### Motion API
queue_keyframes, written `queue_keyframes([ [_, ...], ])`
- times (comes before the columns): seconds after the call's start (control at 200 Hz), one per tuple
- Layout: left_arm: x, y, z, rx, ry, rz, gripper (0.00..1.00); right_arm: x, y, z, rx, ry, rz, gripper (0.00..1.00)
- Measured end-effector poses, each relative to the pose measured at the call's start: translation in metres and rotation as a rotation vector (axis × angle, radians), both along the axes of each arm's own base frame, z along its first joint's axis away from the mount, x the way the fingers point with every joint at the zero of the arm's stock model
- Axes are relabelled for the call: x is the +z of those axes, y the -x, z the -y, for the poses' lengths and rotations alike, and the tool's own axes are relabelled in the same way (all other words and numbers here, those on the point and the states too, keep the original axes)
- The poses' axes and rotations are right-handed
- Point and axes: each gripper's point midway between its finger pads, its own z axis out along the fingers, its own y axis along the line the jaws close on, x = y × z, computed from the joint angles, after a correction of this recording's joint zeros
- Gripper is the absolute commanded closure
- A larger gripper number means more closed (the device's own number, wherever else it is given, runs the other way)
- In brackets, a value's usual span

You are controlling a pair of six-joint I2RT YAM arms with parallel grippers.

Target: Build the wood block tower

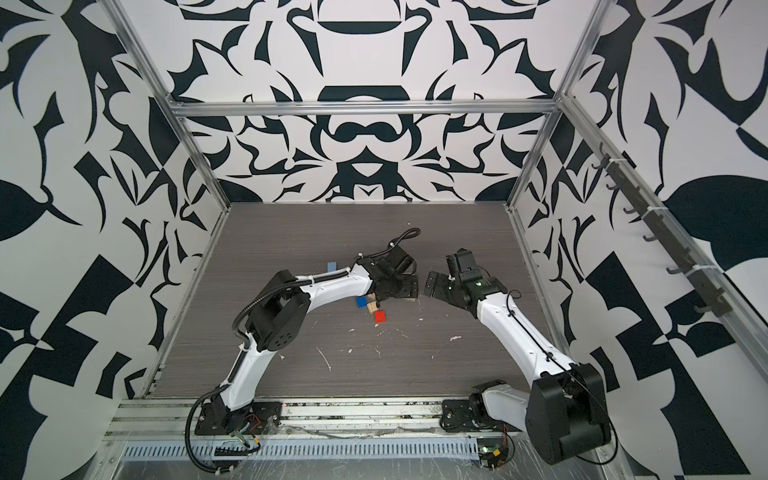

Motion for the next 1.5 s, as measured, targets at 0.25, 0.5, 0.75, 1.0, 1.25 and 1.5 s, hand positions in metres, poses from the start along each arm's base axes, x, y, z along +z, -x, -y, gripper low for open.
queue_keyframes([
  [0.25,0.012,0.001,-0.002,-0.010,0.031,-0.018,0.01,-0.015,0.001,-0.001,0.004,0.007,-0.052,0.02],
  [0.5,0.079,-0.011,-0.026,0.009,0.144,0.035,0.01,-0.035,0.004,-0.017,0.024,-0.004,-0.120,0.02],
  [0.75,0.081,-0.026,-0.076,0.060,0.137,0.034,0.01,-0.060,0.011,-0.051,0.077,0.035,-0.197,0.00],
  [1.0,0.054,-0.013,-0.129,0.092,0.058,-0.009,0.01,-0.067,-0.002,-0.079,0.097,0.042,-0.197,0.00],
  [1.25,0.069,-0.015,-0.147,0.101,0.062,0.025,0.01,-0.072,-0.020,-0.095,0.087,0.038,-0.171,0.01],
  [1.5,0.070,-0.010,-0.154,0.087,0.042,0.030,0.01,-0.086,-0.035,-0.104,0.078,0.046,-0.180,0.04],
])
